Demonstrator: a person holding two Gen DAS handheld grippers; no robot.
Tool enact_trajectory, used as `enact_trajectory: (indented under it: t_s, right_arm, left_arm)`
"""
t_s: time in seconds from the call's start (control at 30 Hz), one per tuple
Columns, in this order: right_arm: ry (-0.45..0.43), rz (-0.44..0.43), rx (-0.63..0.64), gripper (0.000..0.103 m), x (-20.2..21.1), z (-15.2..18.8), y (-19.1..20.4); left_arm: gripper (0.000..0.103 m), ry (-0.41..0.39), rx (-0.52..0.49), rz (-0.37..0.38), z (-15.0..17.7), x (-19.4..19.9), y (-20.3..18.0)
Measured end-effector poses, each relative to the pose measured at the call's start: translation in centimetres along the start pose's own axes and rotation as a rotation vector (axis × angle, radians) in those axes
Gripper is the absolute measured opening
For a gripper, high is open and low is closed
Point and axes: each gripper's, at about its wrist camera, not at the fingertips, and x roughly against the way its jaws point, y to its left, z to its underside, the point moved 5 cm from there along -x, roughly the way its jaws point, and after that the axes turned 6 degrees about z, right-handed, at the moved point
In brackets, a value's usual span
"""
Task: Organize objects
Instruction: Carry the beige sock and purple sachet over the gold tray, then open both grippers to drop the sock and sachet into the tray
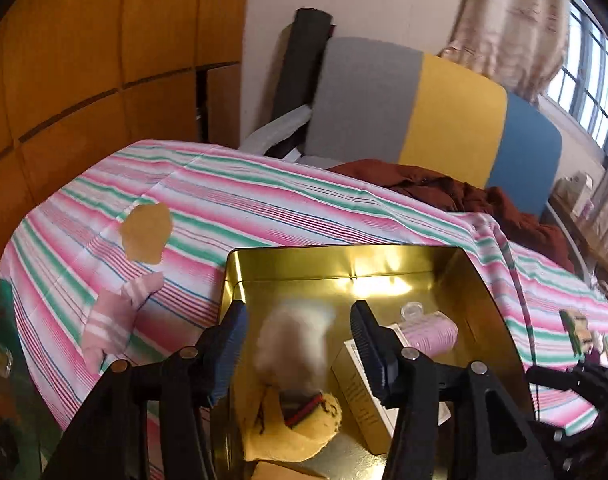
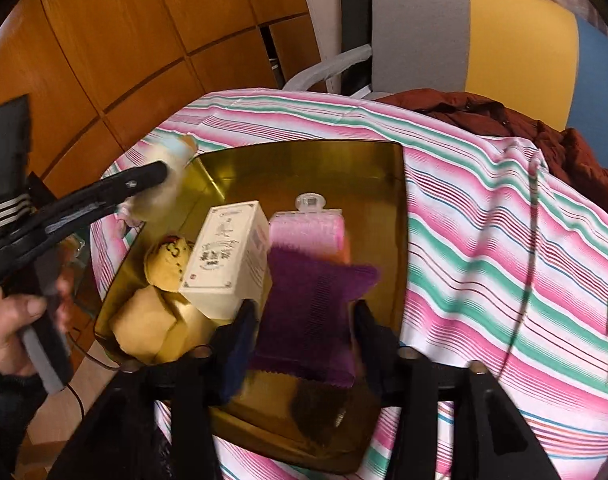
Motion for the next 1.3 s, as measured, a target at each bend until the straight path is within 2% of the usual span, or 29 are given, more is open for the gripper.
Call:
enact_trajectory:
  t_s: [0.23,0.47,0.73,1.3]
  right_arm:
    - [-0.002,-0.002,0.012,0.073,0.1,0.6,1.0]
    - [-0.019,-0.003,-0.024,0.082,1.1,1.5,0.8]
    - [-0.099,0.081,-0.025,0.087,3.6,2.2,0.6]
    - [-0.172,0.166,-0.074,0.092,7.0,4.0,-1.7]
  left_arm:
    - [0.057,-0.021,-0.003,0.017,1.1,1.9,-1.3]
    - [0.057,-0.037,-0.042,0.015,3.1,4.5,-3.4]
    - [0.057,-0.055,-0.085,0.035,4.7,6.9,-5.6]
    - [0.057,-0.01,-0.181,0.111,6.9,7.1,-10.5]
